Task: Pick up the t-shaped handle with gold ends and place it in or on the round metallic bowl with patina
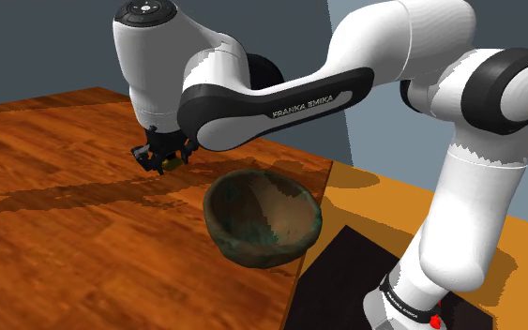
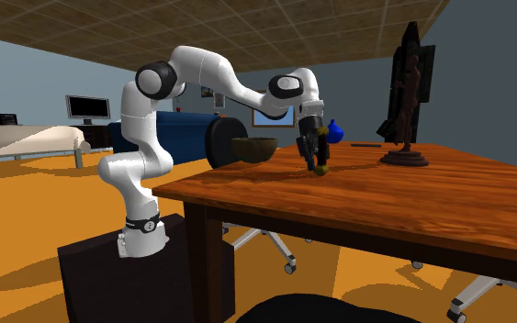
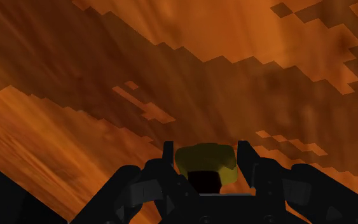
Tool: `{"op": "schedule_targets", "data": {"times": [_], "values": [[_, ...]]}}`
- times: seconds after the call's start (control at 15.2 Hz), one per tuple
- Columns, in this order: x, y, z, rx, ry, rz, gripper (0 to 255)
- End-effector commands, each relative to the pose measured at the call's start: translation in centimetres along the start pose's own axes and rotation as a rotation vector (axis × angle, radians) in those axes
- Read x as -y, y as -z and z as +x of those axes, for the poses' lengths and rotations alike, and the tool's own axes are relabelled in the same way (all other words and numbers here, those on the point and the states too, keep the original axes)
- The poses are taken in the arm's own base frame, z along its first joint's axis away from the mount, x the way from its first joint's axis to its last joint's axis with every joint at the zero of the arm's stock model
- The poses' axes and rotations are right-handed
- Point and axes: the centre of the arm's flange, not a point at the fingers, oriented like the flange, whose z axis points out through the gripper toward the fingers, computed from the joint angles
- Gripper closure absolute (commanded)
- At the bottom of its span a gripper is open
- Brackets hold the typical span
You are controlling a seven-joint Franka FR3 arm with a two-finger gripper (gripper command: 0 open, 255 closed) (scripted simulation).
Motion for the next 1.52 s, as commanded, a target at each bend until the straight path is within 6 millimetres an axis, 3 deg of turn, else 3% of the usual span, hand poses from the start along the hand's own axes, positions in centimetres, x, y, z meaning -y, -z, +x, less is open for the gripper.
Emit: {"op": "schedule_targets", "data": {"times": [0.0,0.46,1.45], "values": [[0.0,0.0,0.0,0.000,0.000,0.000,255],[0.0,0.0,0.0,0.000,0.000,0.000,255],[-1.7,7.2,3.0,0.000,0.000,0.000,255]]}}
